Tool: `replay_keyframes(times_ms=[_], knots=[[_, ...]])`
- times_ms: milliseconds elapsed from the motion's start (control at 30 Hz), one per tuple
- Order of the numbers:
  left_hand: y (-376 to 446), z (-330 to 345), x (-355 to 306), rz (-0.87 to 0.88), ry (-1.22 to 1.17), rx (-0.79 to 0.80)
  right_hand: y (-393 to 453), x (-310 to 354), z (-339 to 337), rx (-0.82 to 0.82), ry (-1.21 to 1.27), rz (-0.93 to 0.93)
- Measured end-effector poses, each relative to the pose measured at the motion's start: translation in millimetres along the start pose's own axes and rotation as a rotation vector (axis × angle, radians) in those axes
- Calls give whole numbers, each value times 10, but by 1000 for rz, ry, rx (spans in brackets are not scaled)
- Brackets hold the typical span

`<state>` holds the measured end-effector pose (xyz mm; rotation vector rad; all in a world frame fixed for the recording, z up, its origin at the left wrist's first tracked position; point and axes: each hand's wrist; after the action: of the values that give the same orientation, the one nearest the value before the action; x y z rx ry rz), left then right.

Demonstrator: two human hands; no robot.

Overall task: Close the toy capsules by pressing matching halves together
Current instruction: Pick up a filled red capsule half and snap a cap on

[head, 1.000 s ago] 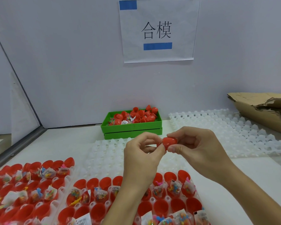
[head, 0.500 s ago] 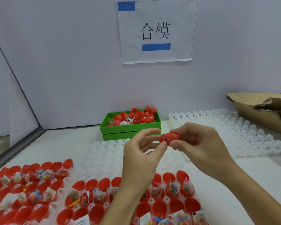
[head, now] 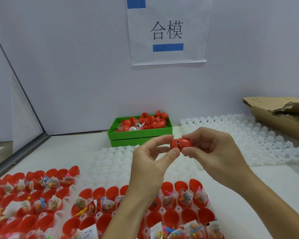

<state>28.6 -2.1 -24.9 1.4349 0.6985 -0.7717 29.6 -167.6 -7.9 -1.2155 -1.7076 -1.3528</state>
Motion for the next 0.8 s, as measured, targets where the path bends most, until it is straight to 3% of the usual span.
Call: replay_keyframes(times_ms=[800], knots=[[22, -24, -73, 121, 195, 75, -12, 36, -14, 75, -3, 30]])
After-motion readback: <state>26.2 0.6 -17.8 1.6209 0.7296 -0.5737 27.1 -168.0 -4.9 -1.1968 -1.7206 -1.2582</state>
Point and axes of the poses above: each hand's wrist, its own y-axis towards the middle knuckle, its own z-axis out of the palm, x = y × z, and after that the axes turned 13 degrees about z, right-handed
